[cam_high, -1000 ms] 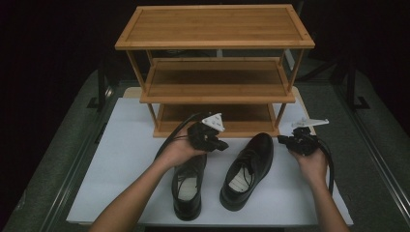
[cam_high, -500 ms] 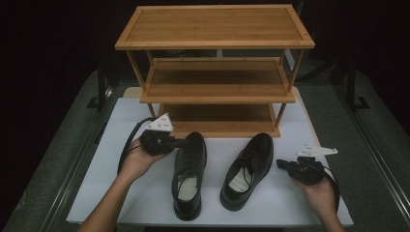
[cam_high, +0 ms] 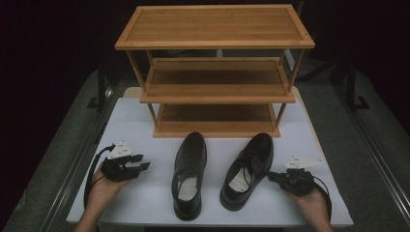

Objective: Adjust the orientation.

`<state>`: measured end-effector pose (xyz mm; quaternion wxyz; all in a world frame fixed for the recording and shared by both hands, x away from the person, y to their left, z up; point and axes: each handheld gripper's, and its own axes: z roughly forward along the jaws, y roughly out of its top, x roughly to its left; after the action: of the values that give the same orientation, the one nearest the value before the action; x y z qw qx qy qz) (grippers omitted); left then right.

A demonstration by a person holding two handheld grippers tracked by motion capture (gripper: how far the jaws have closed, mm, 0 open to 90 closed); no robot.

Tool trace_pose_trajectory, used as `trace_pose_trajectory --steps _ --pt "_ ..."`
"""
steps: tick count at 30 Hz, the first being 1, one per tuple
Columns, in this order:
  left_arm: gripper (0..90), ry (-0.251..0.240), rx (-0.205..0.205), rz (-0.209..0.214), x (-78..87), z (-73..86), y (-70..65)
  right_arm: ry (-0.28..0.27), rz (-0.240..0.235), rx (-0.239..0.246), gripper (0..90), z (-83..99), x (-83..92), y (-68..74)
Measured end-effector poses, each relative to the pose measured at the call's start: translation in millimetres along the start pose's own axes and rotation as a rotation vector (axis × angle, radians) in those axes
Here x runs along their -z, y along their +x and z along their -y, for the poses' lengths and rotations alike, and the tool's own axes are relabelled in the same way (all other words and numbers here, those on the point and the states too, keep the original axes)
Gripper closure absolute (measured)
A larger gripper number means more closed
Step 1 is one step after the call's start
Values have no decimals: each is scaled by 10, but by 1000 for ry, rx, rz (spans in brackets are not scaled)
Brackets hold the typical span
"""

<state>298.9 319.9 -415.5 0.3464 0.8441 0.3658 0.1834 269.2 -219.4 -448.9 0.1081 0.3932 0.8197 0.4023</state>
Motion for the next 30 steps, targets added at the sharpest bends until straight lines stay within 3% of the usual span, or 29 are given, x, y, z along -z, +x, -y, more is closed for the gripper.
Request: trace_pose_trajectory --steps 2,3,4,10,19,25,30 --pt "337 21 8 -62 -22 101 63 9 -3 8 898 -11 -27 12" --pt "297 21 8 -62 -22 101 63 9 -3 8 898 -11 -27 12" --pt "263 29 13 -90 -39 115 93 7 -8 1 898 -7 -27 5" --pt "129 28 39 -118 -79 154 141 5 -16 -2 898 -16 -42 -6" --pt "87 53 62 -128 -153 260 219 12 -26 5 898 -95 -123 -11" --pt "80 22 104 -94 -169 327 271 20 -35 14 898 -162 -190 -7" --pt "81 26 120 -82 -176 330 292 21 -33 15 898 -182 -213 7"
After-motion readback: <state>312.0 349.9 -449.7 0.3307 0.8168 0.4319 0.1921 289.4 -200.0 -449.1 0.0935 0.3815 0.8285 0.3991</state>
